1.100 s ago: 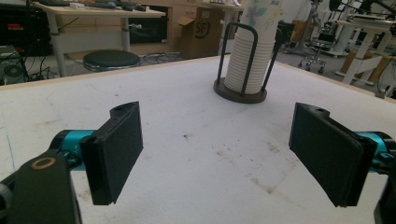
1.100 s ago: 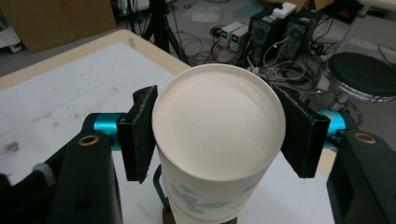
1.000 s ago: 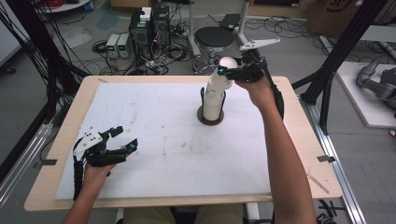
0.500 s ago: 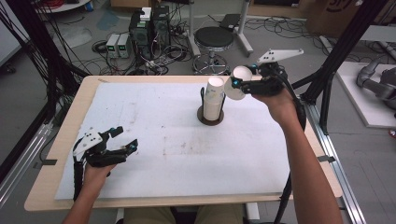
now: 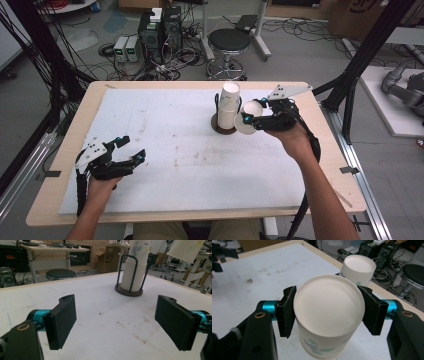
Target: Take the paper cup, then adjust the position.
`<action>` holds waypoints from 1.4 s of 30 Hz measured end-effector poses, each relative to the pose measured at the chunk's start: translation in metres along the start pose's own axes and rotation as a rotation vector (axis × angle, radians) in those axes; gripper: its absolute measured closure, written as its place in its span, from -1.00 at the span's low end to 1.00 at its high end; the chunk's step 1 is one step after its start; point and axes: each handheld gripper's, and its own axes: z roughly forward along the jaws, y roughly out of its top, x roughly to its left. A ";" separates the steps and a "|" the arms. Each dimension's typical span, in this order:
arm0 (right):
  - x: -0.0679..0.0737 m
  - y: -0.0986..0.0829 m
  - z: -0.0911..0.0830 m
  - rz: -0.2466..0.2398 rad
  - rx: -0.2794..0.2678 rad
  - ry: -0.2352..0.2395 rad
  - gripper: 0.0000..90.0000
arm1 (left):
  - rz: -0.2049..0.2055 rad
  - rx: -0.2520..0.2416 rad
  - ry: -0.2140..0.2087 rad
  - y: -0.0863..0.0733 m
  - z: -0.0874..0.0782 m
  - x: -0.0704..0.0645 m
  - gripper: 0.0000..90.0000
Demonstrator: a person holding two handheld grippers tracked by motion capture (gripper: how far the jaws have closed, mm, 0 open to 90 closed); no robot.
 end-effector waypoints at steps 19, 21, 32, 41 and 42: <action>0.029 -0.005 0.000 -0.046 -0.012 0.047 -0.19 | 0.005 -0.002 -0.012 0.000 -0.002 -0.002 -0.61; 0.029 -0.007 -0.001 -0.041 -0.012 0.047 -0.19 | 0.006 -0.003 -0.012 0.000 -0.002 -0.003 -0.61; 0.031 -0.023 -0.008 -0.012 -0.029 0.048 -0.19 | 0.026 -0.012 -0.083 0.005 0.011 -0.015 -0.61; 0.037 -0.034 -0.004 -0.007 -0.015 0.065 -0.19 | 0.061 0.007 -0.183 0.014 0.029 -0.032 -0.61; 0.038 -0.035 -0.003 -0.005 -0.014 0.072 -0.19 | 0.063 0.010 -0.201 0.015 0.031 -0.033 -0.61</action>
